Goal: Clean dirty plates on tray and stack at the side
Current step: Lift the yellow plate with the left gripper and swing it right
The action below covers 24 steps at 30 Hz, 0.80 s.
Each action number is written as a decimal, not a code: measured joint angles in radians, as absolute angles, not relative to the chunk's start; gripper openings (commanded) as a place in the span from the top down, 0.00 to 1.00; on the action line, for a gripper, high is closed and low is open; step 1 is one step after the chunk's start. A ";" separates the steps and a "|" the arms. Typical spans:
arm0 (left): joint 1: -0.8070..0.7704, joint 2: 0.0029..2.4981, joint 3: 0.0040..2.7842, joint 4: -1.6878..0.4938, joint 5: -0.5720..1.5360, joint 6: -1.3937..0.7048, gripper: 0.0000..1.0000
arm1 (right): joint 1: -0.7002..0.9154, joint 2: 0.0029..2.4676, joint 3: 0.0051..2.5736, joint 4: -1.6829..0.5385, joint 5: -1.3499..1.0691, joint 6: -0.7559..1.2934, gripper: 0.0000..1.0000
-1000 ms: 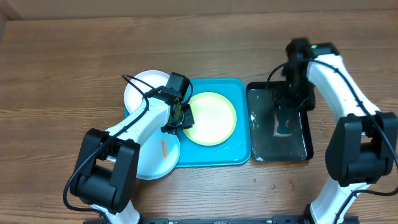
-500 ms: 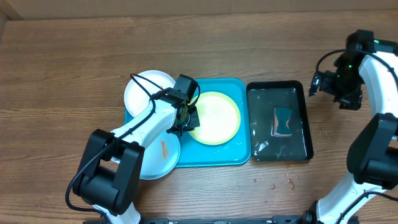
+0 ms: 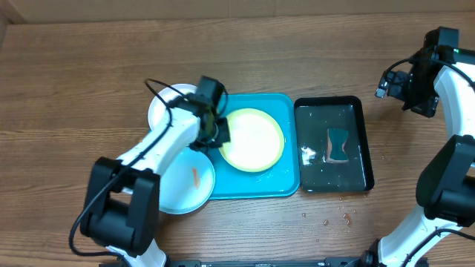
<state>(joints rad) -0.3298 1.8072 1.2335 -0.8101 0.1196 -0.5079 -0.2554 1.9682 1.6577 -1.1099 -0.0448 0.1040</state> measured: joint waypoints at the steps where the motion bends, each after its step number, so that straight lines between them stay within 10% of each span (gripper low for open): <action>1: -0.321 1.799 1.250 -0.822 0.119 -0.502 0.96 | -0.255 1.968 1.658 -1.106 -0.045 0.104 0.00; 24: -0.504 1.782 1.528 -0.852 0.072 -0.490 0.96 | -0.255 1.968 1.658 -1.103 -0.045 0.104 0.00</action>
